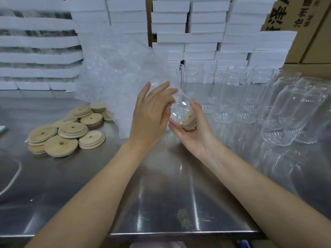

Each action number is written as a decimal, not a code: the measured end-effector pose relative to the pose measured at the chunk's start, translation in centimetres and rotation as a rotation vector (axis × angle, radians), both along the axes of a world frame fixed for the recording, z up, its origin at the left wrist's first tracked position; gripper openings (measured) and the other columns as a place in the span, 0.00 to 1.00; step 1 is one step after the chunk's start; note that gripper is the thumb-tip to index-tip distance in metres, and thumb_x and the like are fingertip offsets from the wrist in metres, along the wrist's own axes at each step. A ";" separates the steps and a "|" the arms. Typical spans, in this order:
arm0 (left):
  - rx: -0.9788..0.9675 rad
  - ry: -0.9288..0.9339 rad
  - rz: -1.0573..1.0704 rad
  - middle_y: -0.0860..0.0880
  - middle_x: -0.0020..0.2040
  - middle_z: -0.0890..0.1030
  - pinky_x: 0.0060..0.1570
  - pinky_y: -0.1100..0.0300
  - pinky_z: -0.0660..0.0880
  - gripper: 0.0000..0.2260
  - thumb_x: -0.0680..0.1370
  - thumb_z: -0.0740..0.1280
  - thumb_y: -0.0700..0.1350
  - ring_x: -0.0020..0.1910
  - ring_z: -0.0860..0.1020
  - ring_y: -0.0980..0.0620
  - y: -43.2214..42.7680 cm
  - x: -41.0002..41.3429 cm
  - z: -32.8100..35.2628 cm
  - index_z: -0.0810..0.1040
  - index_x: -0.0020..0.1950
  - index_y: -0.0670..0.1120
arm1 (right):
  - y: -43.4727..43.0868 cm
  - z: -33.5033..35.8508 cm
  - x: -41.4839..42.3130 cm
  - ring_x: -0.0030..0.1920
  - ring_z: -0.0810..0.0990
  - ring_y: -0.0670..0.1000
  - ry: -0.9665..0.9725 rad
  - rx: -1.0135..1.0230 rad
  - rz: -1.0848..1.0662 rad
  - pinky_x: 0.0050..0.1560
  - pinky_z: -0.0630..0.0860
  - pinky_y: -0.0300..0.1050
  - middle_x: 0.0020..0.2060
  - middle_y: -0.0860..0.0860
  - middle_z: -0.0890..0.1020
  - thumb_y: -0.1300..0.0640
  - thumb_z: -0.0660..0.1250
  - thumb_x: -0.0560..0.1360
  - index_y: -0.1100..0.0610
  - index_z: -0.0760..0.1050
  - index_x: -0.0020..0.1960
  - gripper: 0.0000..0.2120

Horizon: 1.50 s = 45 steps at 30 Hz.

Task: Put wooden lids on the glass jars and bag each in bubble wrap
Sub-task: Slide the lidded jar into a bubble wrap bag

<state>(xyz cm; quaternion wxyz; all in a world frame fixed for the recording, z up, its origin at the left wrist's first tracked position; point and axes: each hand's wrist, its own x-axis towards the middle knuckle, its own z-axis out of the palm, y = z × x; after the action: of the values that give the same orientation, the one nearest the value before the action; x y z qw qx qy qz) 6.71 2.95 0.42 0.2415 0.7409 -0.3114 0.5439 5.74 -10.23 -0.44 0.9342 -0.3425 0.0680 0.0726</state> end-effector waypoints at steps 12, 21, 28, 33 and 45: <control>-0.362 0.127 0.125 0.40 0.62 0.70 0.64 0.49 0.62 0.17 0.77 0.65 0.48 0.63 0.67 0.49 -0.6 -1.3 1.0 0.77 0.63 0.44 | 0.1 -0.3 -0.1 0.49 0.84 0.58 0.004 0.028 0.000 0.43 0.81 0.45 0.58 0.61 0.76 0.39 0.72 0.70 0.59 0.72 0.57 0.27; -0.181 0.104 -0.070 0.43 0.64 0.73 0.70 0.36 0.56 0.12 0.79 0.62 0.46 0.69 0.67 0.44 -0.2 -0.5 0.4 0.80 0.55 0.40 | 0.2 -0.7 -0.1 0.52 0.81 0.57 -0.051 -0.026 -0.010 0.48 0.82 0.46 0.62 0.60 0.74 0.39 0.70 0.72 0.57 0.72 0.58 0.25; -0.619 0.249 -0.159 0.56 0.48 0.73 0.65 0.59 0.65 0.11 0.73 0.72 0.45 0.52 0.71 0.60 -1.3 -1.4 0.5 0.73 0.52 0.49 | 0.8 -1.2 0.0 0.52 0.75 0.56 -0.093 0.009 0.036 0.57 0.80 0.52 0.53 0.56 0.70 0.46 0.73 0.71 0.56 0.73 0.58 0.21; -1.070 0.644 -0.152 0.45 0.76 0.50 0.69 0.59 0.57 0.57 0.63 0.80 0.53 0.74 0.54 0.54 -1.0 -0.5 1.1 0.41 0.77 0.50 | 1.2 -0.9 -0.2 0.40 0.85 0.57 -0.067 0.036 0.067 0.56 0.80 0.56 0.52 0.58 0.72 0.49 0.75 0.71 0.57 0.74 0.55 0.19; -0.591 1.063 -0.506 0.54 0.50 0.83 0.47 0.68 0.76 0.23 0.68 0.78 0.45 0.51 0.81 0.59 -2.8 -0.3 -1.2 0.73 0.58 0.48 | 0.4 -0.6 0.1 0.54 0.82 0.53 -0.095 -0.049 0.191 0.57 0.76 0.46 0.55 0.55 0.83 0.35 0.49 0.79 0.55 0.75 0.62 0.29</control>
<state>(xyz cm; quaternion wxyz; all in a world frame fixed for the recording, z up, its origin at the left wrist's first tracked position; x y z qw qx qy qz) 6.43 0.19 -0.75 0.6762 0.7149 -0.1517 0.0929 5.84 -9.80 -1.00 0.9166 -0.3733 -0.0073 0.1433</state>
